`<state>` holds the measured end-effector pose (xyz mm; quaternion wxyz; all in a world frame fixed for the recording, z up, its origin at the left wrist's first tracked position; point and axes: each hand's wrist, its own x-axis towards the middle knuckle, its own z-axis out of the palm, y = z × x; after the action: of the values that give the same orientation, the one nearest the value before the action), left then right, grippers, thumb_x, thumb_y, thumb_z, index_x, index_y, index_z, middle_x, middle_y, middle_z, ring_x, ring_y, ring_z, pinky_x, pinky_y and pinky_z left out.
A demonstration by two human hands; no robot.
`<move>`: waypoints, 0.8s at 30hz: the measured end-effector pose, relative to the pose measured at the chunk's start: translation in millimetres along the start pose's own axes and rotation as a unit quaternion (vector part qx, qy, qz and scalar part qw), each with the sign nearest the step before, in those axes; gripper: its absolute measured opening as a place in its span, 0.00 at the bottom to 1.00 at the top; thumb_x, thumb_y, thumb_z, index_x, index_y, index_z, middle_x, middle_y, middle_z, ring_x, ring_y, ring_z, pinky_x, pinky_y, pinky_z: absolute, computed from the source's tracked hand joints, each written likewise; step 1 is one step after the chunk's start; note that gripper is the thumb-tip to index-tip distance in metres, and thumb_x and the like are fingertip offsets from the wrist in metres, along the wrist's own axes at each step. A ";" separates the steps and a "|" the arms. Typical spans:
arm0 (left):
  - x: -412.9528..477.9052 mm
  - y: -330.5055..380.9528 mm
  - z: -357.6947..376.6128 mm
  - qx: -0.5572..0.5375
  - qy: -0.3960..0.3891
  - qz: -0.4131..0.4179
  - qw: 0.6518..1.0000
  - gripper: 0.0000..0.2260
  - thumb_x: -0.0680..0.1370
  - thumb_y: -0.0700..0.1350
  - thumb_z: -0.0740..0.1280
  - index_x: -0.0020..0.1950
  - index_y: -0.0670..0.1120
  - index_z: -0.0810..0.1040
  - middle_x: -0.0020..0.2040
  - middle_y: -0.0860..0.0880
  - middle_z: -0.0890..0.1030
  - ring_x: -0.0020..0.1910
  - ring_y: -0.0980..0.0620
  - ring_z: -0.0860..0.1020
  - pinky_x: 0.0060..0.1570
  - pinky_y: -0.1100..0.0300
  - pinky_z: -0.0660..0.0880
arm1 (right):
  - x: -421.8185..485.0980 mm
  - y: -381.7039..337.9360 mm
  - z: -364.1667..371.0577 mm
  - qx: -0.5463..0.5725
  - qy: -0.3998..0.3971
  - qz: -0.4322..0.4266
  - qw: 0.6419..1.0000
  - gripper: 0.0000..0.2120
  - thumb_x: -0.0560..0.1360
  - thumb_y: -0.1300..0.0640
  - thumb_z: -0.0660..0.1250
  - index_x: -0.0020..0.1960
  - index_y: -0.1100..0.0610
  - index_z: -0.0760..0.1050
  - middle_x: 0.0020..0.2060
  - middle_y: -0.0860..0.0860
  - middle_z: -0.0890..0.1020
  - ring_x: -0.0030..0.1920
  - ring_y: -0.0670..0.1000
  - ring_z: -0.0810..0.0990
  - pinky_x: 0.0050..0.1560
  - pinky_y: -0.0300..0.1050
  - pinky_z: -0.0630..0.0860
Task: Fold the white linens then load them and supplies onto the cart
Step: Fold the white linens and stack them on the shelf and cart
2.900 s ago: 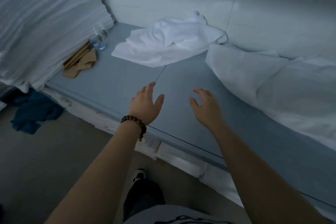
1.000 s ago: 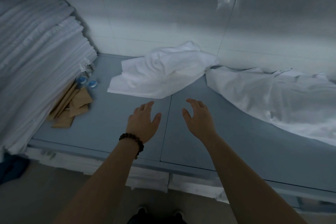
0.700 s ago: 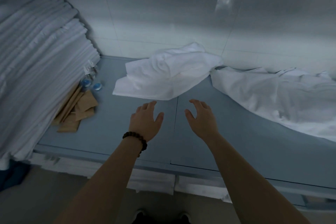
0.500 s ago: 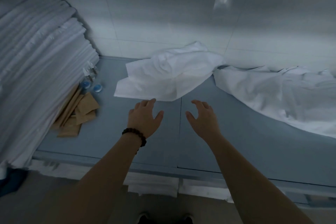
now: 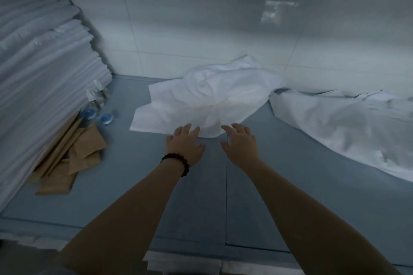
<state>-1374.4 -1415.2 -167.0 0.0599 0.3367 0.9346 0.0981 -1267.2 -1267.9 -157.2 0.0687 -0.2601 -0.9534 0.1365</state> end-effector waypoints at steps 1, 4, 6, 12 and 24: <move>8.5 0.1 5.8 0.009 -0.005 0.008 1.000 0.28 0.78 0.60 0.56 0.77 0.57 0.56 0.78 0.51 0.54 0.76 0.48 0.53 0.71 0.44 0.54 | 6.9 0.4 7.3 -0.019 -0.005 -0.005 1.000 0.25 0.77 0.49 0.63 0.73 0.44 0.64 0.74 0.53 0.63 0.73 0.56 0.58 0.67 0.54 0.62; 28.6 0.4 22.0 0.038 -0.032 0.036 0.998 0.27 0.79 0.59 0.55 0.77 0.59 0.54 0.79 0.54 0.50 0.77 0.49 0.49 0.72 0.41 0.48 | 23.4 3.9 26.6 -0.067 -0.033 -0.016 0.997 0.24 0.78 0.50 0.59 0.73 0.41 0.62 0.77 0.53 0.57 0.77 0.56 0.49 0.71 0.57 0.56; 34.0 -1.2 31.1 0.048 -0.041 0.043 0.997 0.26 0.80 0.59 0.53 0.77 0.57 0.54 0.79 0.55 0.50 0.77 0.50 0.48 0.72 0.39 0.45 | 28.8 5.7 36.2 -0.072 -0.045 -0.015 0.996 0.23 0.79 0.51 0.57 0.73 0.44 0.63 0.76 0.50 0.59 0.77 0.54 0.48 0.72 0.59 0.52; 24.1 -0.4 37.8 0.063 -0.058 0.042 0.995 0.28 0.80 0.58 0.52 0.78 0.52 0.52 0.79 0.56 0.52 0.77 0.55 0.50 0.71 0.38 0.38 | 20.1 7.7 47.6 -0.076 -0.044 -0.022 0.996 0.23 0.80 0.56 0.54 0.75 0.53 0.61 0.75 0.47 0.60 0.77 0.47 0.48 0.73 0.61 0.48; -80.6 4.4 17.5 0.084 -0.172 0.075 0.979 0.30 0.80 0.59 0.53 0.79 0.51 0.47 0.79 0.55 0.47 0.77 0.54 0.48 0.70 0.35 0.38 | -88.5 -6.4 25.1 -0.085 -0.147 0.003 0.985 0.27 0.80 0.56 0.53 0.77 0.54 0.54 0.77 0.47 0.53 0.77 0.48 0.45 0.73 0.64 0.43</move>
<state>-1306.8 -1461.0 -179.4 0.1834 0.4213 0.8875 -0.0353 -1199.6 -1324.4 -184.5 -0.0952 -0.2453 -0.9604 0.0921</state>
